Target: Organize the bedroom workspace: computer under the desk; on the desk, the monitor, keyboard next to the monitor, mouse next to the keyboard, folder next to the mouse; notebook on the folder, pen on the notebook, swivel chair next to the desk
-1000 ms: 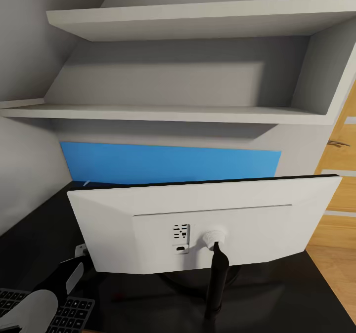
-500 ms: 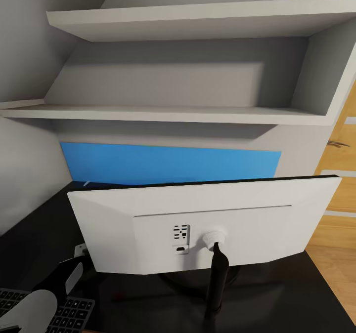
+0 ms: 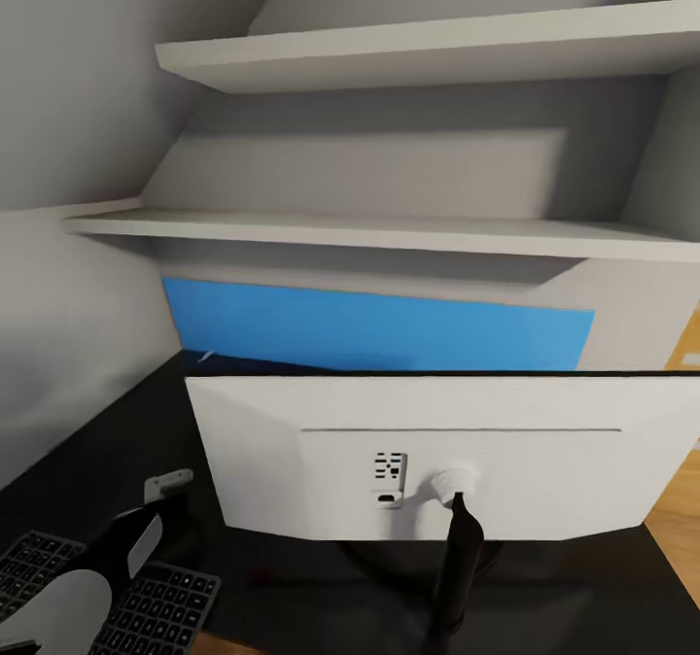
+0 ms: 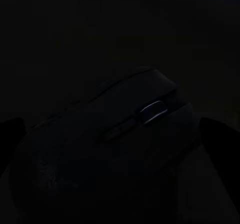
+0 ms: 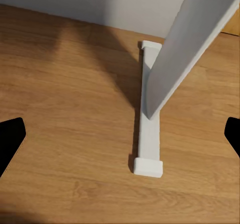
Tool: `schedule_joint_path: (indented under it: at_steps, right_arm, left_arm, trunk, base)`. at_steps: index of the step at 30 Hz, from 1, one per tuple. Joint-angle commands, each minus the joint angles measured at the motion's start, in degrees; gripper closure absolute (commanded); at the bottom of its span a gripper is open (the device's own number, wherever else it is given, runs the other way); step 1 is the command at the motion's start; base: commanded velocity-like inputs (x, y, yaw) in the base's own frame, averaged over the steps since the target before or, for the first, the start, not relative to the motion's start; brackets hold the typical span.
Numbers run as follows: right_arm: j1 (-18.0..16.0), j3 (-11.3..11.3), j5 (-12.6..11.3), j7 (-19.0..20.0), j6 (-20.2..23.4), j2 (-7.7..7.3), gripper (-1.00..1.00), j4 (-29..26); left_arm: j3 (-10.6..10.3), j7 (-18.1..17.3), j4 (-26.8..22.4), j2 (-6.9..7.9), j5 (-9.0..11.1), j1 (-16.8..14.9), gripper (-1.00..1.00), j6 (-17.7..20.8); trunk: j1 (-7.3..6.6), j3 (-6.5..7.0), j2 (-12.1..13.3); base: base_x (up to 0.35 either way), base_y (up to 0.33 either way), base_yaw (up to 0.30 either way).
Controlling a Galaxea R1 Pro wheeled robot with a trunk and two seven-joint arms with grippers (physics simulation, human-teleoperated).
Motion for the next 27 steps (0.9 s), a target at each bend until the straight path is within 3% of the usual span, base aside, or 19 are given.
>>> schedule_joint_path:
  at_steps: [1,3,6,12,16,18,24,27]
  right_arm:
    - [-0.06,-0.24,0.6,-0.4,-0.19,-0.01,-1.0,0.12]
    - [-0.06,-0.24,0.6,-0.4,-0.19,-0.01,-1.0,0.09]
    - [-0.06,-0.24,0.6,-0.4,-0.19,-0.02,-1.0,0.09]
    - [-0.06,-0.24,0.6,-0.4,-0.19,-0.09,-1.0,0.09]
    - [-0.06,-0.24,0.6,-0.47,-0.21,-0.09,-1.0,0.12]
    - [-0.06,-0.24,0.59,-0.48,-0.25,-0.09,-1.0,0.11]
    - [-0.06,-0.24,0.59,-0.49,-0.27,-0.09,-1.0,0.09]
    - [-0.06,-0.24,0.6,-0.49,-0.27,-0.09,-1.0,0.05]
  left_arm:
    - [0.01,0.18,-0.11,-0.02,0.58,-0.01,1.0,-1.34]
    - [0.01,0.15,-0.07,-0.03,0.55,-0.01,1.0,-5.23]
    - [0.01,0.11,-0.04,-0.04,0.54,-0.01,1.0,-6.9]
    - [0.07,0.06,0.06,0.07,0.76,-0.01,1.0,-7.75]
    - [0.09,0.06,0.06,0.3,2.31,-0.01,1.0,-7.75]
    - [0.16,0.07,0.06,0.81,3.39,-0.01,1.0,-7.75]
    - [0.14,-0.06,-0.28,3.49,11.06,-0.01,1.0,-7.64]
    - [0.11,-0.2,-1.4,4.29,13.17,-0.01,1.0,-7.58]
  trunk:
    - [-0.22,0.11,0.37]
    - [-0.66,0.47,1.17]
    - [-1.32,1.01,2.37]
    - [-2.64,2.09,4.78]
    - [-3.52,2.81,6.38]
    - [-3.95,3.17,7.18]
    - [-5.27,4.24,9.59]
    - [-5.93,4.78,10.79]
  base:
    - [0.0,0.0,0.233]
    - [0.0,0.0,0.104]
    - [0.0,0.0,0.044]
    - [0.0,0.0,0.005]
    - [0.0,0.0,0.162]
    - [0.0,0.0,0.249]
    - [0.0,0.0,0.269]
    - [0.0,0.0,0.273]
